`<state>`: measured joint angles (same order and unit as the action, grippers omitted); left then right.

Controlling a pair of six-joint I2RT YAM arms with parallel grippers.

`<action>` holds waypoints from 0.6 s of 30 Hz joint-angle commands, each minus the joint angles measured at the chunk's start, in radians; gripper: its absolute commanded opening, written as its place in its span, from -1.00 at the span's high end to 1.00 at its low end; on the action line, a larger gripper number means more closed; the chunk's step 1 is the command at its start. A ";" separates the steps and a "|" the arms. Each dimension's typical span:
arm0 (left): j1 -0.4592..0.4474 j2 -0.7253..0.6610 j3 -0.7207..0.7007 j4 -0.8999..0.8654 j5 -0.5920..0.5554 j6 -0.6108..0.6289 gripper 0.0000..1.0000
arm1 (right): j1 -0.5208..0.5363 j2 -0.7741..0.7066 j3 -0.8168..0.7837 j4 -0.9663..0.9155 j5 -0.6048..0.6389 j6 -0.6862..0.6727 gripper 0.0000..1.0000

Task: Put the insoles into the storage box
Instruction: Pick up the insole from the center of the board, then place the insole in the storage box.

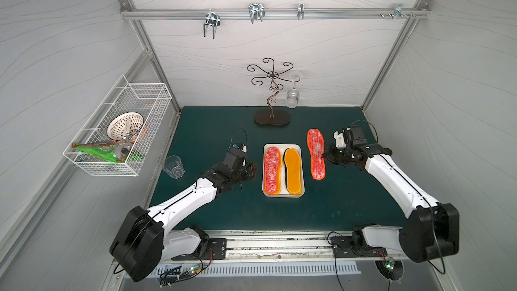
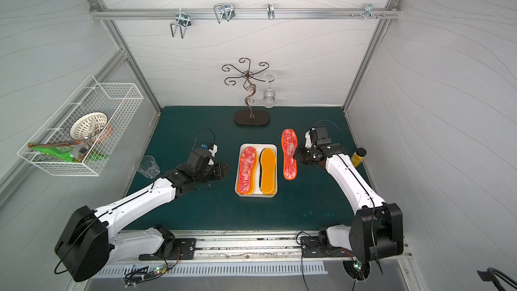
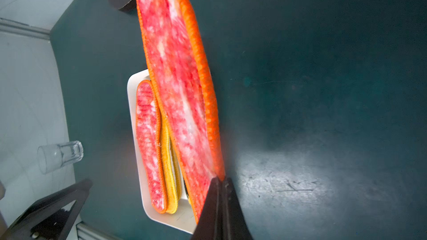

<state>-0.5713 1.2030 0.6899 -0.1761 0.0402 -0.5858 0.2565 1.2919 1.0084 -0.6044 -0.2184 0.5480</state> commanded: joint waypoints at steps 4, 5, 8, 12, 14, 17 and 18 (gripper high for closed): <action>-0.002 -0.016 0.036 0.020 -0.010 0.011 0.10 | 0.099 0.027 -0.010 0.081 -0.030 0.115 1.00; -0.001 -0.017 0.033 0.020 -0.013 0.011 0.10 | 0.112 0.033 -0.017 0.102 -0.027 0.135 1.00; -0.001 -0.021 0.026 0.022 -0.015 0.006 0.10 | 0.147 0.050 -0.069 0.202 -0.026 0.213 1.00; -0.002 -0.025 0.018 0.021 -0.020 0.002 0.10 | 0.197 0.091 -0.116 0.315 -0.003 0.282 1.00; -0.001 -0.027 0.013 0.021 -0.026 0.003 0.10 | 0.219 0.119 -0.131 0.353 0.004 0.302 1.00; -0.002 -0.028 0.013 0.017 -0.028 0.001 0.10 | 0.247 0.158 -0.143 0.383 0.021 0.315 1.00; -0.002 -0.029 0.010 0.019 -0.028 -0.001 0.10 | 0.255 0.168 -0.145 0.390 0.023 0.317 1.00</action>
<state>-0.5713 1.1934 0.6899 -0.1764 0.0296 -0.5869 0.4892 1.4380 0.8688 -0.2897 -0.2176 0.8246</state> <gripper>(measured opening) 0.451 0.041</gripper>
